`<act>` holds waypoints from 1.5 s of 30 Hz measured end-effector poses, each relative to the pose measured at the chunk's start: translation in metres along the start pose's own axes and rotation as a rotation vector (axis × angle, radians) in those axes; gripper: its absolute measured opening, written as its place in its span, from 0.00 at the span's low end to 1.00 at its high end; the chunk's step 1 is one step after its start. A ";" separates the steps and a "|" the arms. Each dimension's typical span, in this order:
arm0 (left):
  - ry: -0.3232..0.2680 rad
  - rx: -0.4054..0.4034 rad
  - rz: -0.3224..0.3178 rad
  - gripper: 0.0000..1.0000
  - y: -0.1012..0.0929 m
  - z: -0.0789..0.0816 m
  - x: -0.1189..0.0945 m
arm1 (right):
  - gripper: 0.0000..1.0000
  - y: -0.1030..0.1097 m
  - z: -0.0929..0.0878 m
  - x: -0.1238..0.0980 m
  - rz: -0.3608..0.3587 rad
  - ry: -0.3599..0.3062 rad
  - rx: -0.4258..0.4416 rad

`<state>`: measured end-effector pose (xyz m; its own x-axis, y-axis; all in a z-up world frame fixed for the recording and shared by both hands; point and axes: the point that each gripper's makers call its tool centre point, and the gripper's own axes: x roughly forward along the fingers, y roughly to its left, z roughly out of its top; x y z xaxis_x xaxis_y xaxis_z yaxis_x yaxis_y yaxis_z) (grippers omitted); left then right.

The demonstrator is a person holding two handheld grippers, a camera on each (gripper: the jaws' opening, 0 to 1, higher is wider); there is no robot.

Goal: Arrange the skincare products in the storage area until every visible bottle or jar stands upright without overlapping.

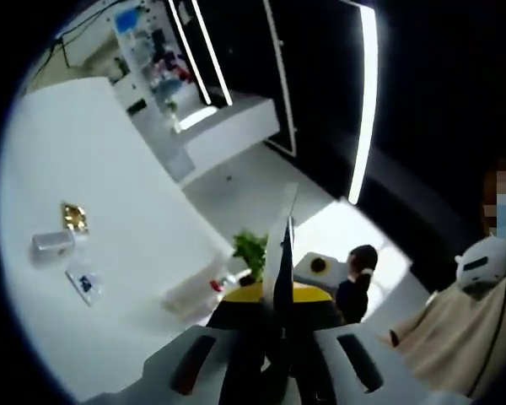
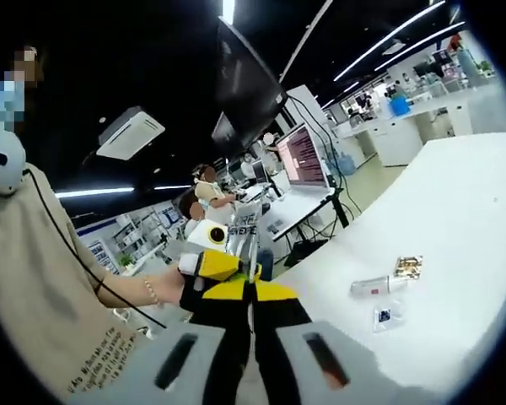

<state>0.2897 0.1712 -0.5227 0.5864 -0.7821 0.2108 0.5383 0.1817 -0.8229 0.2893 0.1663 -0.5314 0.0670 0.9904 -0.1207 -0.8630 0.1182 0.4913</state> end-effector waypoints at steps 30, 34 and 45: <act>0.205 -0.093 0.293 0.00 0.100 -0.042 0.051 | 0.01 -0.120 -0.026 -0.070 -0.618 -0.133 0.170; 0.291 -0.103 0.336 0.00 0.118 -0.058 0.060 | 0.01 -0.139 -0.047 -0.082 -0.733 -0.113 0.168; 0.442 -0.114 0.428 0.00 0.158 -0.091 0.072 | 0.02 -0.177 -0.094 -0.098 -0.883 -0.033 0.167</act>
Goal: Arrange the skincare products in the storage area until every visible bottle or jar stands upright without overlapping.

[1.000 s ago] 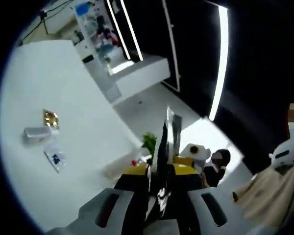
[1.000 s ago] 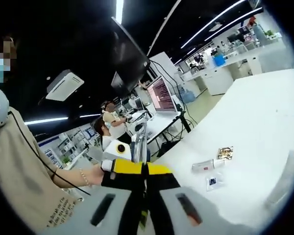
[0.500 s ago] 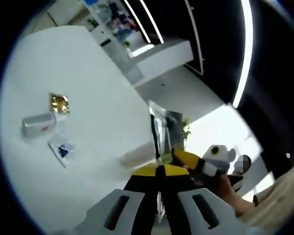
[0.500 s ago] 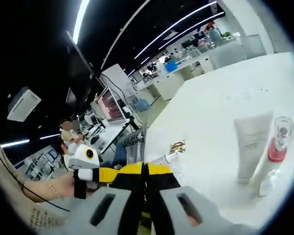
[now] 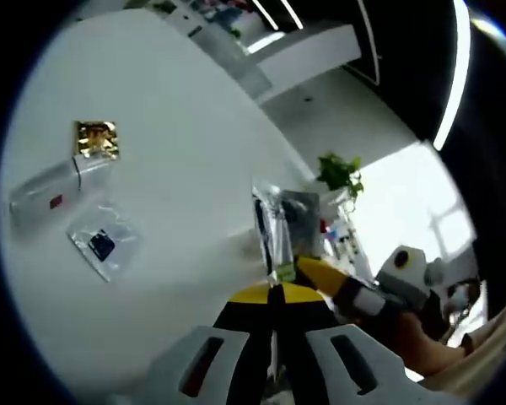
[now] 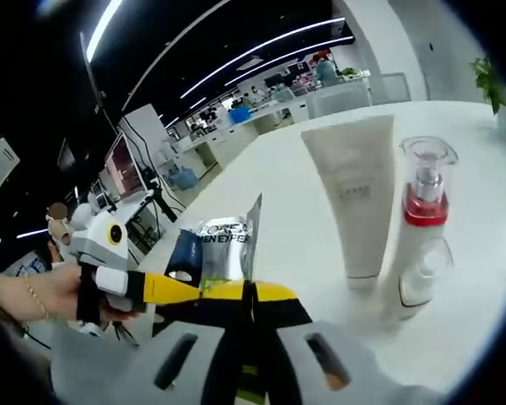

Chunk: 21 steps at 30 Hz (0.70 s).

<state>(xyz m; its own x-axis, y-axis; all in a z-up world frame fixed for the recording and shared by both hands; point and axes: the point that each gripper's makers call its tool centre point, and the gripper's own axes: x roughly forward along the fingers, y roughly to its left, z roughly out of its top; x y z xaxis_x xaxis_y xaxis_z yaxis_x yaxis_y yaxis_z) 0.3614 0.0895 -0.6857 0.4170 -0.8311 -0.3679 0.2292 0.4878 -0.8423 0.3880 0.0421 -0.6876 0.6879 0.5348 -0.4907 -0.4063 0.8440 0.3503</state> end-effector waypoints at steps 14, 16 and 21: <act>0.083 -0.003 0.069 0.00 0.040 0.000 0.034 | 0.04 -0.032 -0.025 0.024 -0.120 0.064 -0.160; 0.091 0.001 0.078 0.00 0.044 0.000 0.037 | 0.04 -0.036 -0.028 0.028 -0.132 0.074 -0.172; 0.113 0.006 0.103 0.00 0.057 -0.001 0.048 | 0.06 -0.050 -0.038 0.031 -0.161 0.130 -0.252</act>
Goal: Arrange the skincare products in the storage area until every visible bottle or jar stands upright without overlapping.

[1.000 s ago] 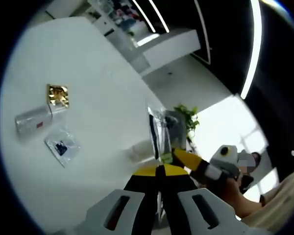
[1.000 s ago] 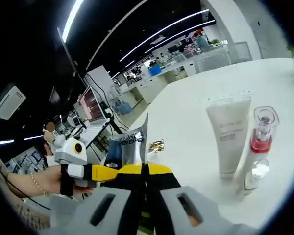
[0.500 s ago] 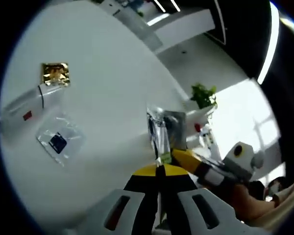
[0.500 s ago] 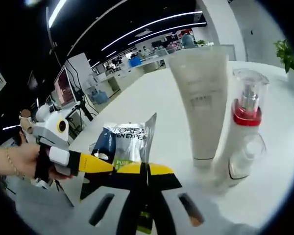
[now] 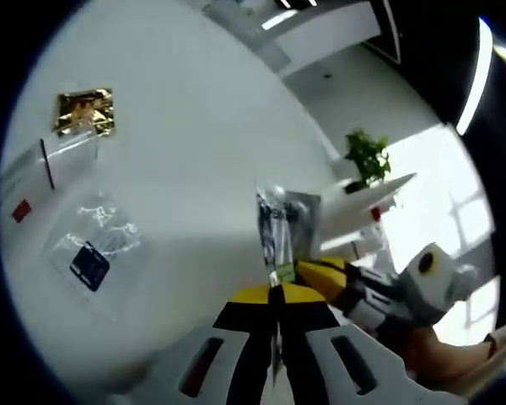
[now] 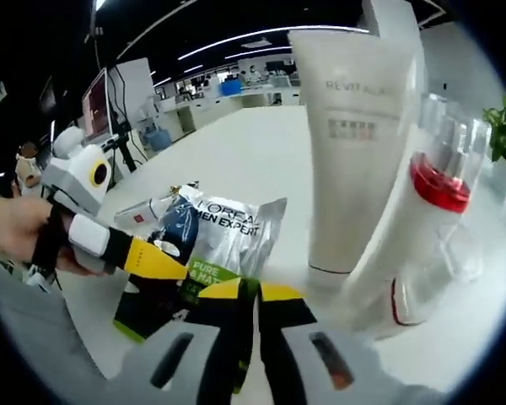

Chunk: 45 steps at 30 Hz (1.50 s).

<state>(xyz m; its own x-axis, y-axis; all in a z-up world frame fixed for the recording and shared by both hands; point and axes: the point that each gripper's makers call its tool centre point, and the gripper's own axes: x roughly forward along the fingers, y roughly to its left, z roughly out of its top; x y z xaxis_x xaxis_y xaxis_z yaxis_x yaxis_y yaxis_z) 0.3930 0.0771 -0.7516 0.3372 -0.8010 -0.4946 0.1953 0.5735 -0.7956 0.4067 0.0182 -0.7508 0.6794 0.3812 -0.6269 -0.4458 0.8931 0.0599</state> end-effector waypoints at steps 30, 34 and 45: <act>0.096 0.072 0.058 0.00 0.017 0.002 0.031 | 0.25 0.017 -0.034 0.002 0.118 0.061 -0.072; 0.098 0.076 0.057 0.00 0.020 0.005 0.032 | 0.24 0.016 -0.035 0.003 0.096 0.057 -0.061; 0.096 0.156 0.076 0.01 0.020 0.008 0.031 | 0.24 0.016 -0.034 0.003 0.086 0.045 -0.053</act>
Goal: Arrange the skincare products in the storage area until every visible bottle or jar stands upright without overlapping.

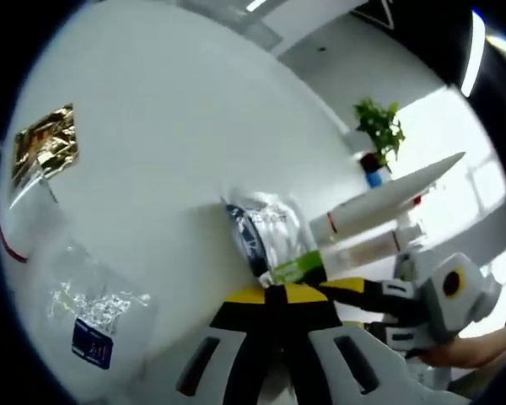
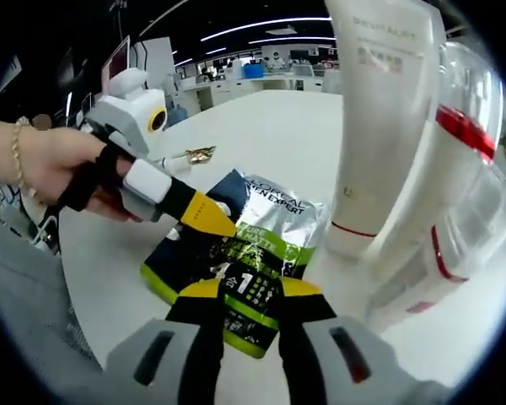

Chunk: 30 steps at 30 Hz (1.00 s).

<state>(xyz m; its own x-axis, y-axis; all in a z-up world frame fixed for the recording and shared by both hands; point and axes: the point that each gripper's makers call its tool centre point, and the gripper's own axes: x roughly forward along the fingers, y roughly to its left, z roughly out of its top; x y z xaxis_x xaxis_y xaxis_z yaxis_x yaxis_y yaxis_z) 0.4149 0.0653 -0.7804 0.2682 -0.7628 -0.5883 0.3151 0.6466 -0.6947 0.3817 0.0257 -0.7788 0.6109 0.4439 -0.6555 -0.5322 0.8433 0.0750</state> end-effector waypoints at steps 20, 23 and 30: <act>-0.028 0.279 0.129 0.26 0.000 0.004 -0.037 | 0.29 0.003 0.001 0.001 0.012 -0.018 -0.042; -0.031 0.302 0.127 0.33 -0.005 0.003 -0.042 | 0.37 0.007 0.002 -0.001 0.025 -0.035 -0.051; -0.034 0.369 0.140 0.37 -0.015 -0.004 -0.057 | 0.43 0.006 0.016 -0.014 0.022 -0.060 -0.046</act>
<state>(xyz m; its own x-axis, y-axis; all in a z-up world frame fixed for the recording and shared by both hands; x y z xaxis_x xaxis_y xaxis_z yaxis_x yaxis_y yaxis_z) 0.3914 0.0988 -0.7380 0.3598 -0.6705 -0.6488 0.5775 0.7062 -0.4096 0.3792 0.0292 -0.7567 0.6323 0.4809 -0.6074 -0.5716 0.8188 0.0532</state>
